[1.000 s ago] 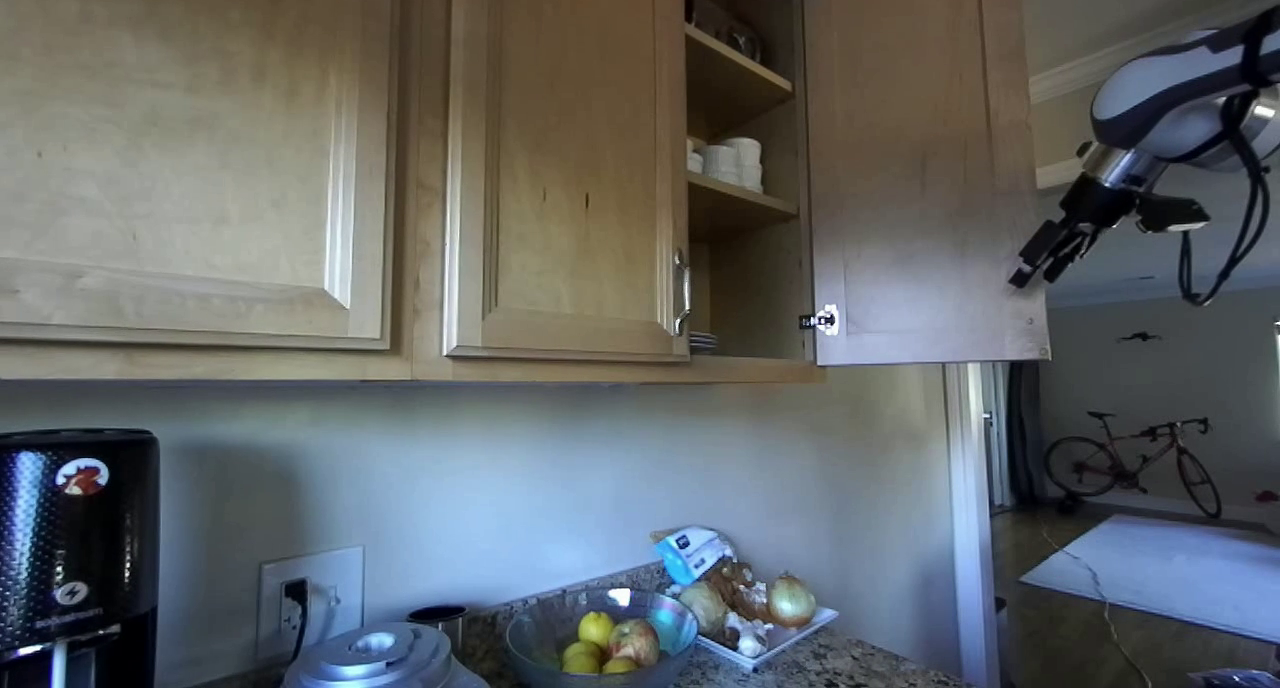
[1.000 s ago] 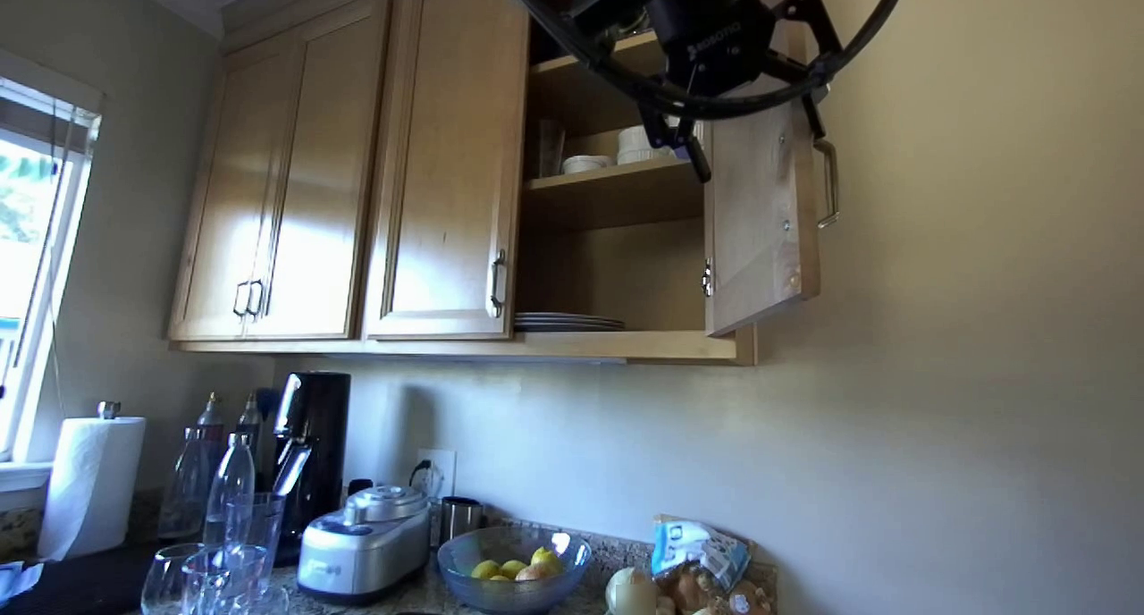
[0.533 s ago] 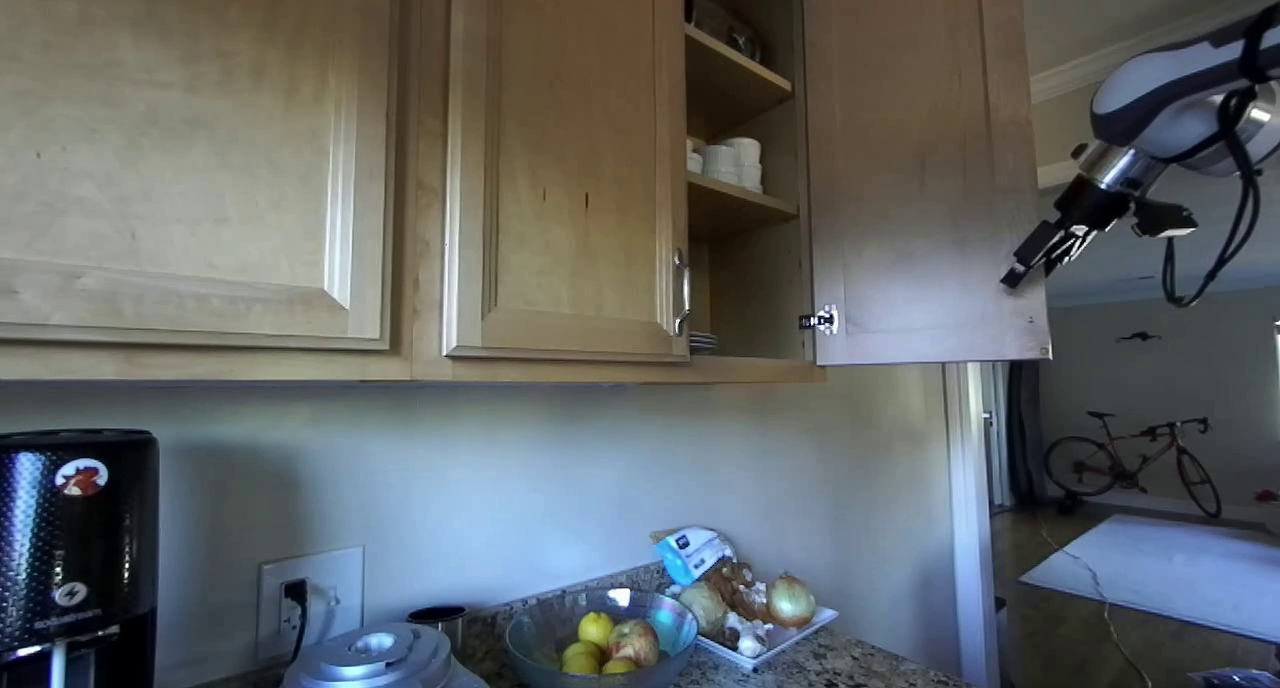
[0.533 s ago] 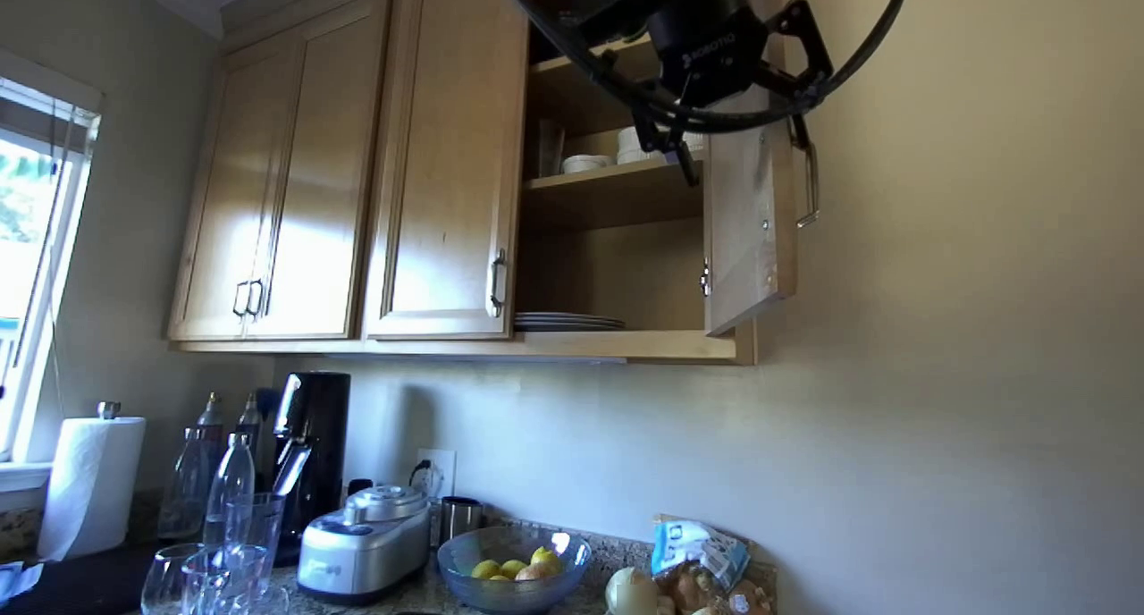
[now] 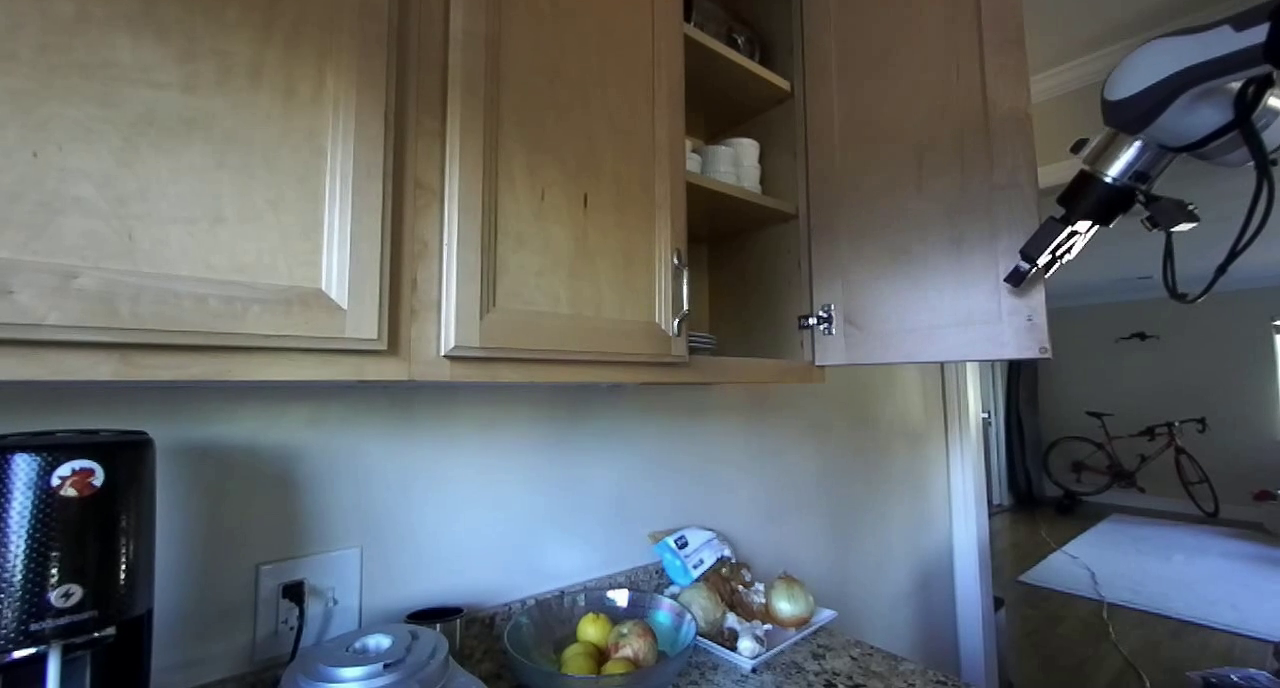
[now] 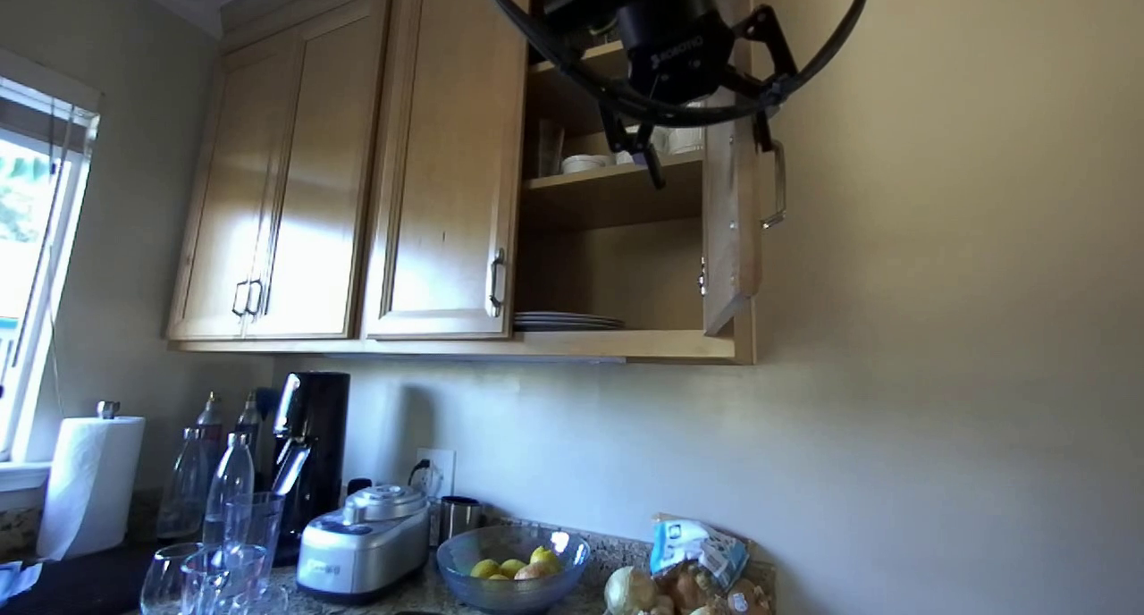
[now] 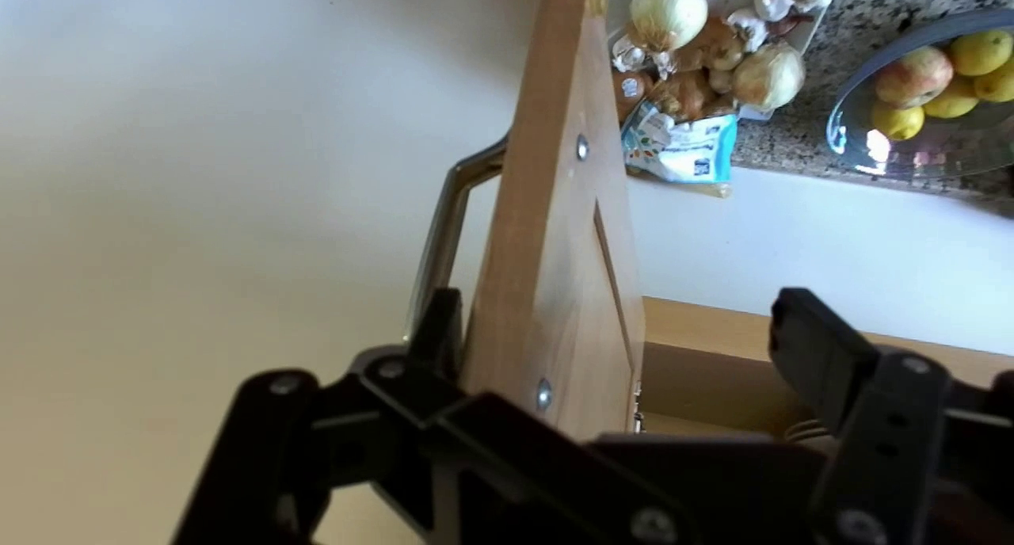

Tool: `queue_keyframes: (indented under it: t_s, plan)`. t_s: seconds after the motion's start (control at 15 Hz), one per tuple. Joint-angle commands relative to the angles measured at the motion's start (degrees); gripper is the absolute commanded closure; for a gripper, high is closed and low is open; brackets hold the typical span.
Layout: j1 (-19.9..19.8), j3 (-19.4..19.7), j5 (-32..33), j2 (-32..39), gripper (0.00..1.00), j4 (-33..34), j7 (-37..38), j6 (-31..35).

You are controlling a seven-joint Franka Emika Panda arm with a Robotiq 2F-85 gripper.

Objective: Close the left and right cupboard doors

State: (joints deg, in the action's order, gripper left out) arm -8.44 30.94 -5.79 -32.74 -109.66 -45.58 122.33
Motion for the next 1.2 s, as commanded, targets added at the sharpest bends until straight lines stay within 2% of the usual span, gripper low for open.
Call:
queue_keyframes:
  t_s: [0.0, 0.33, 0.8, 1.13]
  plan:
    - [1.3, -6.4, 0.5, -5.8, 0.00, -5.0, 0.1, -2.8]
    - [4.0, -12.3, 0.6, -12.0, 0.00, -9.2, 0.1, -7.5]
    - [12.9, -18.8, -0.9, -14.4, 0.00, -9.9, -0.1, -9.4]
    - [10.8, -19.7, 2.1, -15.1, 0.00, -11.0, 3.3, -6.7]
